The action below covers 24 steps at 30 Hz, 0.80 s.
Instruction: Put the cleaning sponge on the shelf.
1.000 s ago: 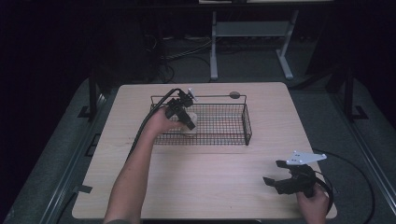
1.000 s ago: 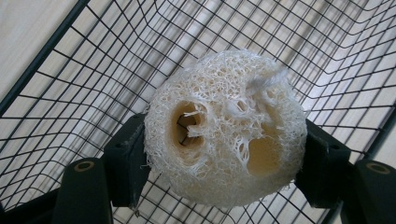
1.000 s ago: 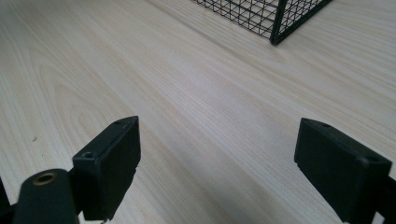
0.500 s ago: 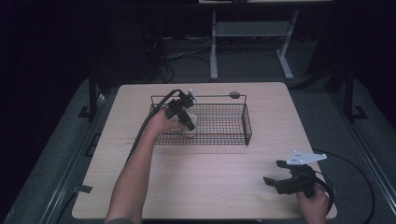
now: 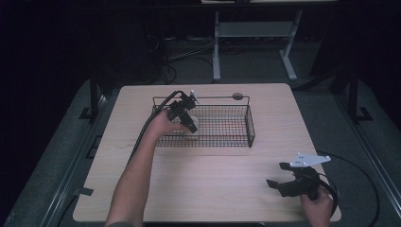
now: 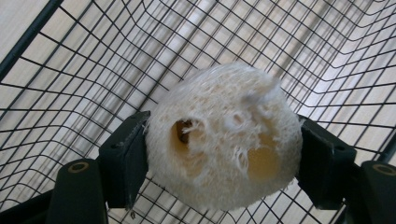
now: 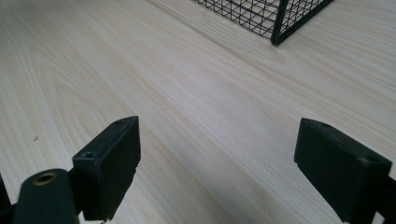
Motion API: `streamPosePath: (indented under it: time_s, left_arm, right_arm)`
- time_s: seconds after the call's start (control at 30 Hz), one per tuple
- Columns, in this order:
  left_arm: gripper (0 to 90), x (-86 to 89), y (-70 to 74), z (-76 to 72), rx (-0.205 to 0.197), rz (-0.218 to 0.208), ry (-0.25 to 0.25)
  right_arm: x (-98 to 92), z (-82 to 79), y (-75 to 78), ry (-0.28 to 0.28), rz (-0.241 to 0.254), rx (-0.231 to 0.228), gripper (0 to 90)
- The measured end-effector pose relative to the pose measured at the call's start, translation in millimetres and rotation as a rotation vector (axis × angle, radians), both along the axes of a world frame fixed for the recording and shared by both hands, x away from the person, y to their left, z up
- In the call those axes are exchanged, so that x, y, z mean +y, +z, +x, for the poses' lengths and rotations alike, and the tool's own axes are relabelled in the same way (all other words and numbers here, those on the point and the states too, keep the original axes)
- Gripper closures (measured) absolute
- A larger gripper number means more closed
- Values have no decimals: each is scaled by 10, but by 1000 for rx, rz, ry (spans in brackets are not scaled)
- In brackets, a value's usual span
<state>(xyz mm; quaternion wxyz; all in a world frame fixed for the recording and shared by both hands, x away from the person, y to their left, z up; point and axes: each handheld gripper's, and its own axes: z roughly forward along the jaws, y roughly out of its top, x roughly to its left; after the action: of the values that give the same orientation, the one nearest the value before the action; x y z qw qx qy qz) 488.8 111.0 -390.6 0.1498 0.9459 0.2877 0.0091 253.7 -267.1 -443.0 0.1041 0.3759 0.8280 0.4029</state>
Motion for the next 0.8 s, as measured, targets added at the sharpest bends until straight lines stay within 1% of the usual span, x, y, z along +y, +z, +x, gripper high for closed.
streamPosePath:
  time_s: [0.37, 0.8]
  left_arm:
    - [238, 22, 22, -8, 2, -7, 2]
    - [213, 26, 89, -54, -9, -24, -6]
  right_arm:
    - [3, 4, 1, 3, 4, -2, 142]
    - [8, -2, 12, -7, 0, -3, 142]
